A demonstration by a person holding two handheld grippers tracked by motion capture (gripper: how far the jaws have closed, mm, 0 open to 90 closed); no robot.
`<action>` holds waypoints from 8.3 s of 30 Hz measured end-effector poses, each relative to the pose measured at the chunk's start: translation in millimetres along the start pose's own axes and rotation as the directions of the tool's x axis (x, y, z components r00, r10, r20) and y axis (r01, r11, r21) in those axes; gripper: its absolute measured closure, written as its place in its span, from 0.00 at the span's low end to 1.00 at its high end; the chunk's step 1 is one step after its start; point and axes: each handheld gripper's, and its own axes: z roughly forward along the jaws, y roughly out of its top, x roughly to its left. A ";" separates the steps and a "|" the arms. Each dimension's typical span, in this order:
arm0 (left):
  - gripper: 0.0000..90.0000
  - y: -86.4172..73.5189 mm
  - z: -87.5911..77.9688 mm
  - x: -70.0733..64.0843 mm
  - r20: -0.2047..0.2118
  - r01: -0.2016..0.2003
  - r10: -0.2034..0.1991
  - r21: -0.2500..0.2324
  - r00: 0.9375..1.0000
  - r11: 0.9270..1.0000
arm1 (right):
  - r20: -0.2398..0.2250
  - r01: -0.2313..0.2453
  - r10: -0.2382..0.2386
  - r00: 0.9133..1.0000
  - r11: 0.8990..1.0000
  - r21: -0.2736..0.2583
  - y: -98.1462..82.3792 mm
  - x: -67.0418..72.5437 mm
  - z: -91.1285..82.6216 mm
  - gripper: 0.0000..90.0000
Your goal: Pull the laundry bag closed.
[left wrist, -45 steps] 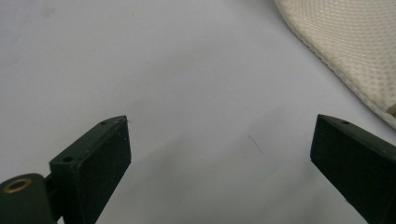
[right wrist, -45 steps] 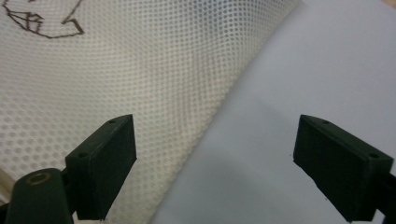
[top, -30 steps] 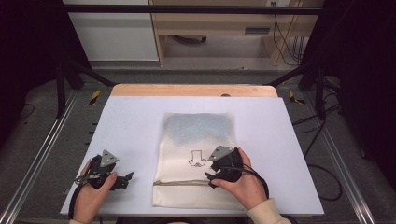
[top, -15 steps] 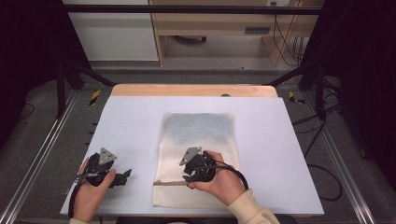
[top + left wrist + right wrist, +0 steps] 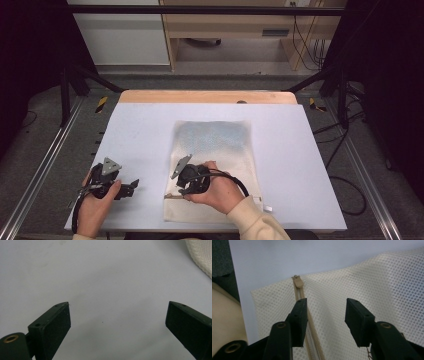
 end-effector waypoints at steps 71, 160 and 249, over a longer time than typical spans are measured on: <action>0.07 0.5 -12.4 -9.7 0.077 0.009 -0.005 -0.053 0.997 0.999 | -0.190 0.031 -0.025 0.981 0.999 0.031 29.5 10.5 37.2 0.91; 0.46 17.3 16.4 -92.7 0.589 0.039 0.002 -0.057 0.808 0.998 | -0.173 0.021 -0.038 0.984 0.995 -0.100 24.1 0.7 14.5 0.91; 0.92 19.9 25.2 -88.2 0.603 0.039 -0.004 -0.046 0.798 0.998 | -0.158 0.052 -0.061 0.986 0.997 -0.064 15.5 -1.4 11.7 0.91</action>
